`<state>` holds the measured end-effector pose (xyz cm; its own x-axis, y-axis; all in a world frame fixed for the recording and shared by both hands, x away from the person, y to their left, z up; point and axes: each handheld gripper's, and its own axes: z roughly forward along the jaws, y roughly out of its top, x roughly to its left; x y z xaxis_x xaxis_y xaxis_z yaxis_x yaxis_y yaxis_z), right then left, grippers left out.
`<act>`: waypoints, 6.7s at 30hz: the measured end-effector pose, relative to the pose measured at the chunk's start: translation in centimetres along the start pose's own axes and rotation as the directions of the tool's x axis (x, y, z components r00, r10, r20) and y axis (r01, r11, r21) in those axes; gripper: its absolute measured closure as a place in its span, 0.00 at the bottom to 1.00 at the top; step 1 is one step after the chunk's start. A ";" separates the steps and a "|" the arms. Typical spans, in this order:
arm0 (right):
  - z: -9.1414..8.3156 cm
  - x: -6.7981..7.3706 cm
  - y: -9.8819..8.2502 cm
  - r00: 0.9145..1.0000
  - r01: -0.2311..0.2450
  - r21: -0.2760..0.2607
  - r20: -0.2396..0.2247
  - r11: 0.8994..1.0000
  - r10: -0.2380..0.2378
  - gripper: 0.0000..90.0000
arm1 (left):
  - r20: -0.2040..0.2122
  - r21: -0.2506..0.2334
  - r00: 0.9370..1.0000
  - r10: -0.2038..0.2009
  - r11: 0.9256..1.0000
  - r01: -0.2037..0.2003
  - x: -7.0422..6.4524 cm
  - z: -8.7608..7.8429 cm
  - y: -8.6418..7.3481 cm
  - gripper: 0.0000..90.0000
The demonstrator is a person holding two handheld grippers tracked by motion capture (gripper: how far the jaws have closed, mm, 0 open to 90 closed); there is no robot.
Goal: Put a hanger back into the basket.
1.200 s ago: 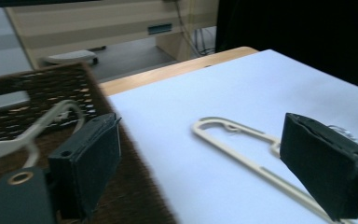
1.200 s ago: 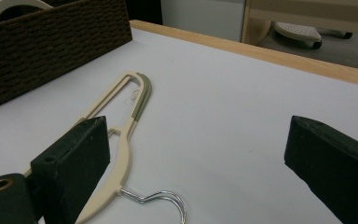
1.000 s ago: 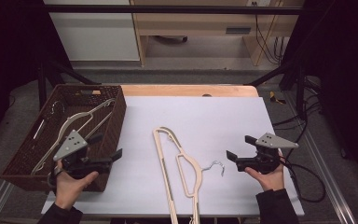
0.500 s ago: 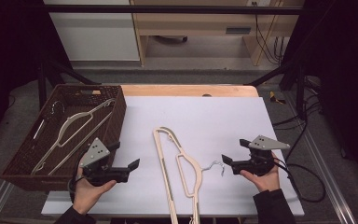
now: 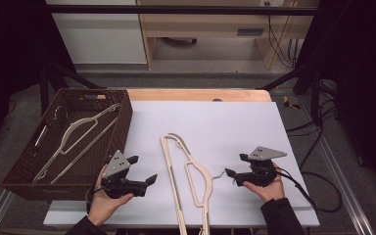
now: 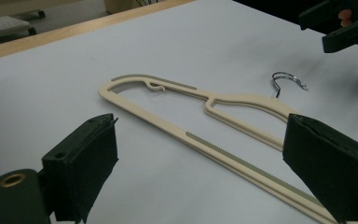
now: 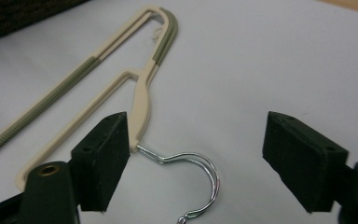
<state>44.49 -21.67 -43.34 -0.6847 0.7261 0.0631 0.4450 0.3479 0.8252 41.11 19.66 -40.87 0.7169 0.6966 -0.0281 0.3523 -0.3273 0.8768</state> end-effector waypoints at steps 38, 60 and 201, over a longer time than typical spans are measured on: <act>3.7 -1.7 -2.7 0.999 -0.042 0.197 0.022 0.979 0.038 0.97 | 0.025 0.061 1.000 0.005 0.998 -0.006 -0.9 1.8 -0.7 0.12; 0.7 -0.8 -0.3 0.999 -0.035 0.118 0.022 0.992 0.032 0.98 | 0.128 0.119 0.990 0.063 0.990 -0.079 -7.2 7.8 3.0 0.15; -3.9 -1.9 0.8 0.989 -0.085 -0.159 0.102 0.984 0.102 0.07 | -0.130 0.010 0.991 -0.009 1.000 0.010 15.5 -13.7 9.0 0.96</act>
<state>43.89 -25.05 -40.57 -0.5730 0.8147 0.0893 0.4042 0.1861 0.8956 47.17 36.29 -26.81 0.6295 0.7765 0.0269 0.3654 -0.3264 0.8717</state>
